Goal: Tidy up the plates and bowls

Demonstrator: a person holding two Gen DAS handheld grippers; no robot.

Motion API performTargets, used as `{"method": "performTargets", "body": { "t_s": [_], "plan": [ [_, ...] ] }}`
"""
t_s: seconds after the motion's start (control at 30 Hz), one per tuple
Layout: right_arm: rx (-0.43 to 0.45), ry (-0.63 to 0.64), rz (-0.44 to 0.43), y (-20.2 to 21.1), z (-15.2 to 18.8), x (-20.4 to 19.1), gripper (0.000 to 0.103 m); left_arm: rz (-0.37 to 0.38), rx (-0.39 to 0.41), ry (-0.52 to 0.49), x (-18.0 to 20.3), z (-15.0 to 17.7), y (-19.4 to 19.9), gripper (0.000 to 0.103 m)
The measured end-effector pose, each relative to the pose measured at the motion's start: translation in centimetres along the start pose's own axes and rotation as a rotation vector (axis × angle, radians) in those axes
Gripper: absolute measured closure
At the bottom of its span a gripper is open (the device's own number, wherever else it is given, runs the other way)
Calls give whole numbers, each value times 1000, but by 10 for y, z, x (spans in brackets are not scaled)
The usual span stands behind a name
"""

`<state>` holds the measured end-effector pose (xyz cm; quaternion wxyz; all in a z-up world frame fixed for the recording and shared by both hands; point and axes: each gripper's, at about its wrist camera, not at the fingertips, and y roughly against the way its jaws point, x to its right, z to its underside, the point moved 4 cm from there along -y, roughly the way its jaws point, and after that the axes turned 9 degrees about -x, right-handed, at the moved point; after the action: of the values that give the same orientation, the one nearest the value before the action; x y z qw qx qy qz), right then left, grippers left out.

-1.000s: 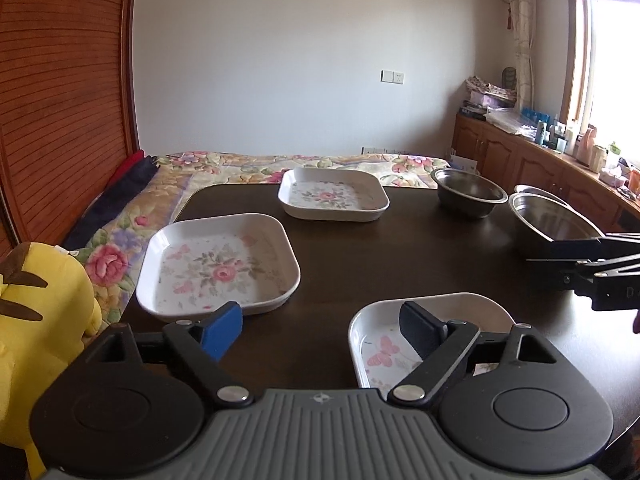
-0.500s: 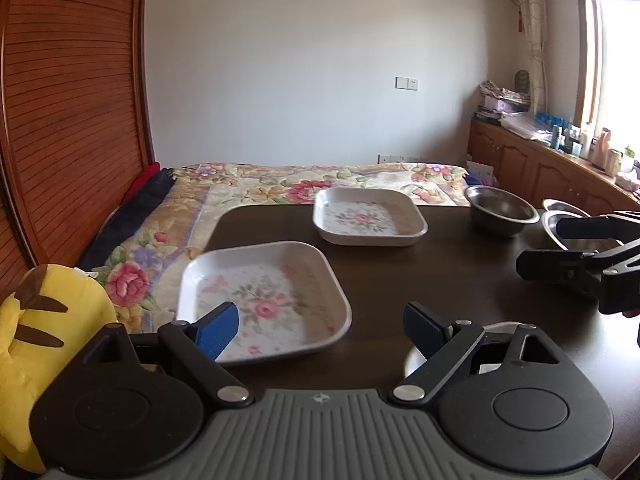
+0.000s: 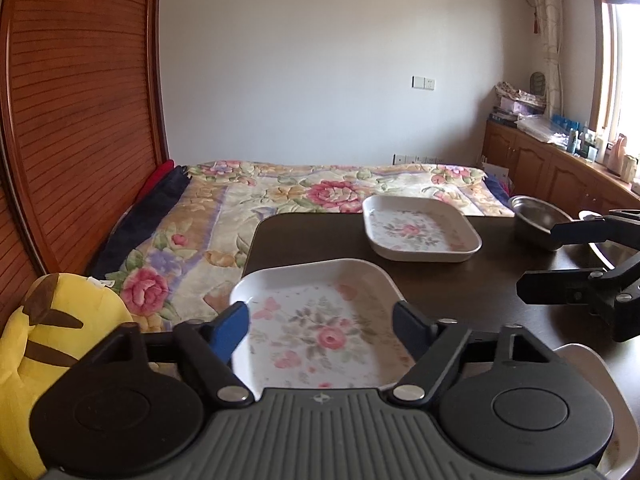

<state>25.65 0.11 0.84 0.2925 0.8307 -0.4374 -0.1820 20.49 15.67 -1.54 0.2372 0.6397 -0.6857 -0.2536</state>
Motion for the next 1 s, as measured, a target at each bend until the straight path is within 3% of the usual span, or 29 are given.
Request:
{"method": "performTargets", "body": {
  "t_s": [0.03,0.1,0.4,0.77,1.0],
  "plan": [
    [-11,-4,-11,-4,-2,-1,2,-3,-5,-3,-4,-1,-3,6],
    [-38,-9,-27,-13,-5,-3,21,-9,-16,-6,-11,-2,-10,11],
    [-127,-39,-58,-52,-19,-8,47,-16,-54,19,-43,-5,-34,27],
    [-216,-52,-83,-85,-16,-12,60,12,-105,61,-63,-3,-57,44],
    [-252,-56,-92,-97,-15,-13,67,19,-125,77,-66,1,-63,48]
  ]
}}
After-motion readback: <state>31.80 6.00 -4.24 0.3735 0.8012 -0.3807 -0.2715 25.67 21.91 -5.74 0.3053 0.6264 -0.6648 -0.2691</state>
